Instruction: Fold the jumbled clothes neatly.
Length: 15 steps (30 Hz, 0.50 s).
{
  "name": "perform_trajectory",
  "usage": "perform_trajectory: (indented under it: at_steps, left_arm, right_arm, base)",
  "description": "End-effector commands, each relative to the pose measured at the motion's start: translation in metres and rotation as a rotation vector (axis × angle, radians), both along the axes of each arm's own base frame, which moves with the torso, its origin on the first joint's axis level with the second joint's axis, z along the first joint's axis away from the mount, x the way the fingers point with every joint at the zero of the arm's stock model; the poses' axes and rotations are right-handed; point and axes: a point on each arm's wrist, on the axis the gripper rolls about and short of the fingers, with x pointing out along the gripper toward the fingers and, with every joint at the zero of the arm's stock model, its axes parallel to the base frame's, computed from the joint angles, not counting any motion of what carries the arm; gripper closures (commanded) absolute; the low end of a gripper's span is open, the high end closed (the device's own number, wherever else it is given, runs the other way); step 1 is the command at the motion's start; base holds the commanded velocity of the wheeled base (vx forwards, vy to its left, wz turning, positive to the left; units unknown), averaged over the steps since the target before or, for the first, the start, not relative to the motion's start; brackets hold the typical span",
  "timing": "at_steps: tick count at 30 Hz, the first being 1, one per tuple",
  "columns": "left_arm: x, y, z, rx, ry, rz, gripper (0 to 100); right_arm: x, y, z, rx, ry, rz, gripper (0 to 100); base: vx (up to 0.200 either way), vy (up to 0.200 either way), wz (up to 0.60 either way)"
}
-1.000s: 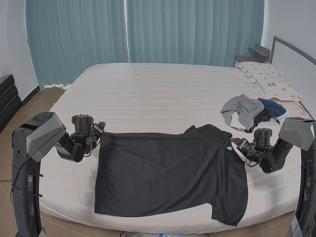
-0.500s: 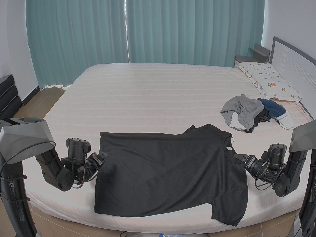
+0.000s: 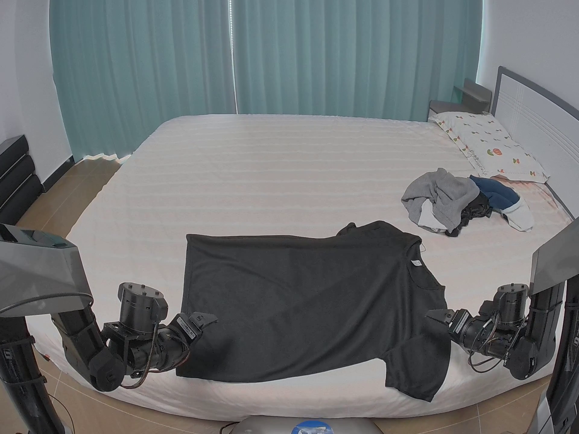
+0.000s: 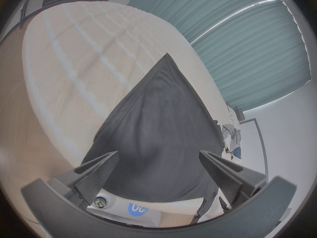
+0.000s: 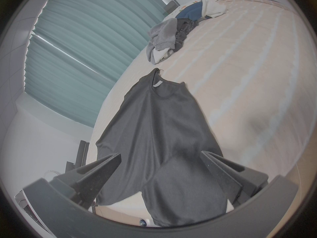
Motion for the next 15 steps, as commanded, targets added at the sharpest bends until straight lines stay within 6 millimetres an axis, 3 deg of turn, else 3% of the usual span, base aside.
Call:
perform_trajectory:
  at_steps: [1,9,15]
  left_arm:
    - [-0.0058,0.0022,-0.0016,0.001,0.006,0.0,0]
    - [-0.0053,0.0008,0.0003,-0.018,-0.002,0.01,0]
    - [-0.0058,0.0006,-0.0014,-0.022,0.008,0.015,0]
  right_arm:
    - [-0.0016,0.0009,-0.0022,-0.001,0.009,0.005,0]
    - [-0.0034,0.0034,-0.0028,-0.001,0.015,0.017,0]
    - [-0.004,0.004,-0.0045,-0.005,0.023,0.02,0]
  base:
    - [0.0,0.0,0.0]
    - [0.0,0.0,0.0]
    - [0.0,-0.2,0.0]
